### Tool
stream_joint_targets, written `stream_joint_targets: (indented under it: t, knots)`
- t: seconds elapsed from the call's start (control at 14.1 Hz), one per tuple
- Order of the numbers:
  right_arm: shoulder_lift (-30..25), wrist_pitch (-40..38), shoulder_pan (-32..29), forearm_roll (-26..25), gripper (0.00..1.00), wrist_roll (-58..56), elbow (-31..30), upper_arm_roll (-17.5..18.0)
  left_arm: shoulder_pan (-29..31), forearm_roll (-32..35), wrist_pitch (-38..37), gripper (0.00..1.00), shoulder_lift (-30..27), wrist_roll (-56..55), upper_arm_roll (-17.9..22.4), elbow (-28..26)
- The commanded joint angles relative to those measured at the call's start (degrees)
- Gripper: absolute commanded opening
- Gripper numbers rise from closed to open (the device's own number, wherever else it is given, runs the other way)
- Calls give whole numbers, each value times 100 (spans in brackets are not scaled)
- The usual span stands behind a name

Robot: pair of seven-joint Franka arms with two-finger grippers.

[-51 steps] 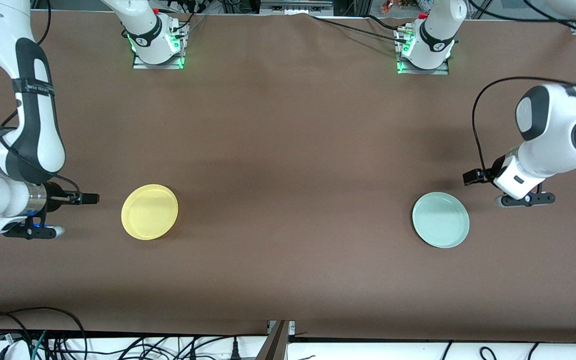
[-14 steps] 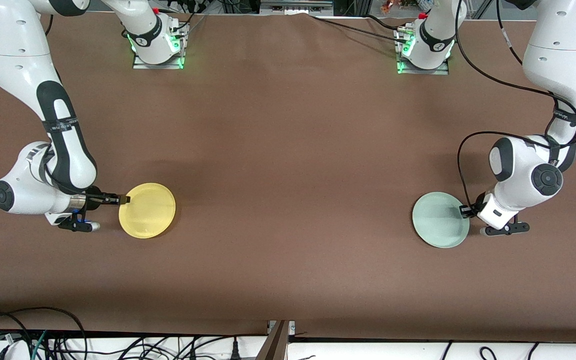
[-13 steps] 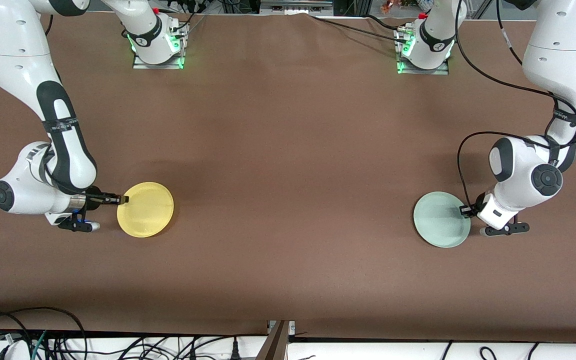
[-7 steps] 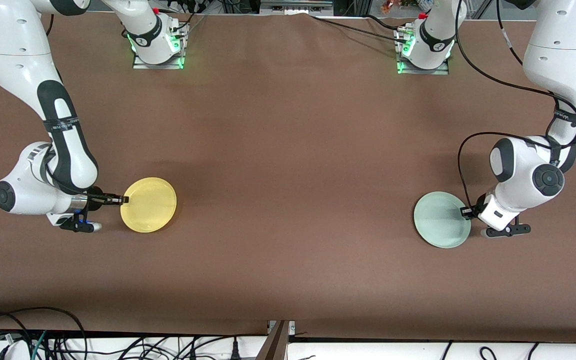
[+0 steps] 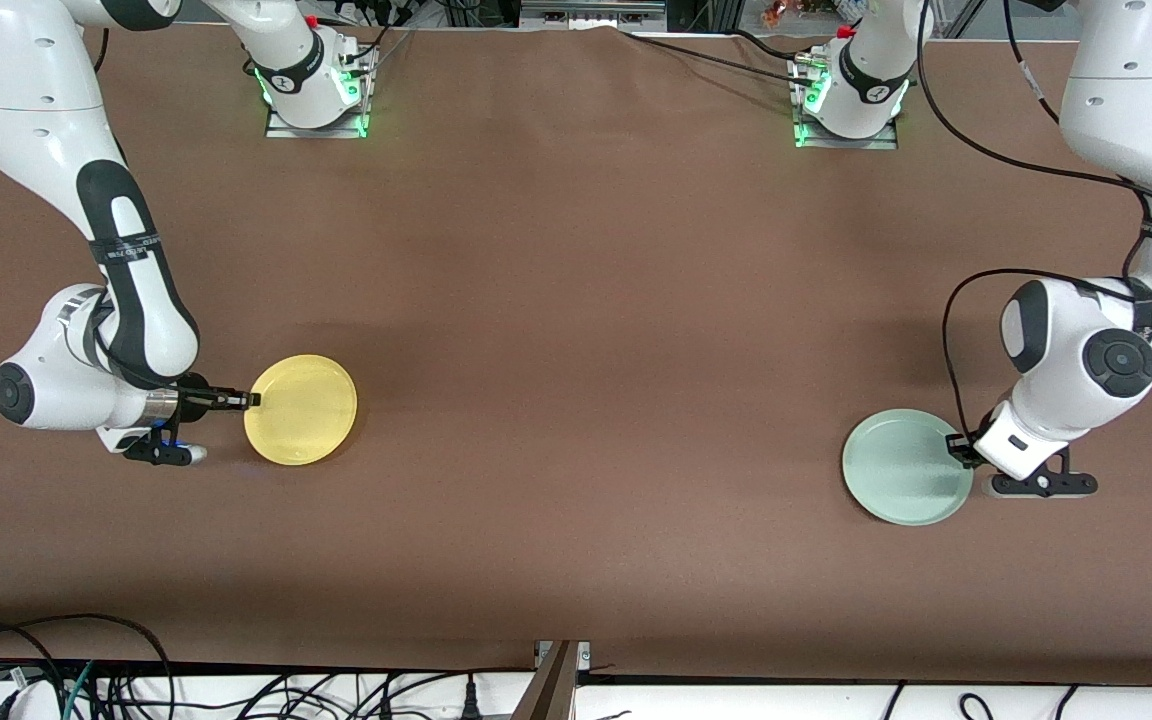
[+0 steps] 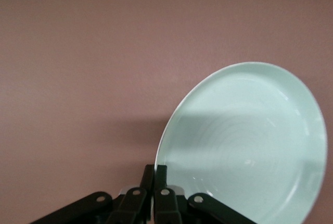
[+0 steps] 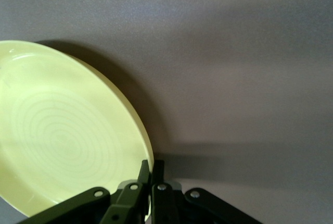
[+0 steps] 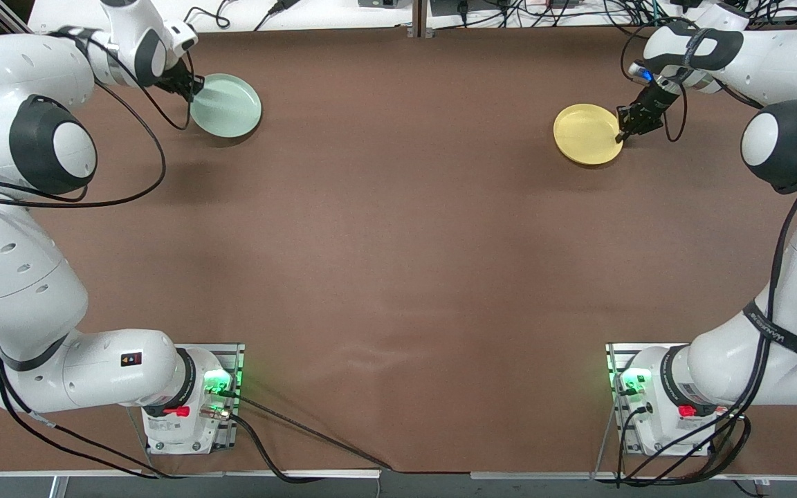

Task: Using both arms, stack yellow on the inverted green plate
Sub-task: 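Lift the green plate with the left gripper and flip it over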

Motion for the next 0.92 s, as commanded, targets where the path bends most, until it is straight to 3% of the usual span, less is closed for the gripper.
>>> stream_joint_targets:
  t: [0.0, 0.28, 0.5, 0.85]
  knots:
    - [12, 5, 8, 84, 0, -32, 19, 28, -375, 641, -1150, 0, -179, 15, 14, 752]
    - [12, -3, 8, 84, 0, -32, 19, 28, -1096, 1029, -2164, 0, -196, -55, 40, 1667]
    - [12, -12, 8, 84, 0, -32, 19, 28, -1675, 1686, -2182, 0, -161, -142, 67, 1766]
    - [-5, -12, 52, 92, 0, -14, 28, 72, -2906, 3022, -2383, 0, 49, -1775, 84, 1766]
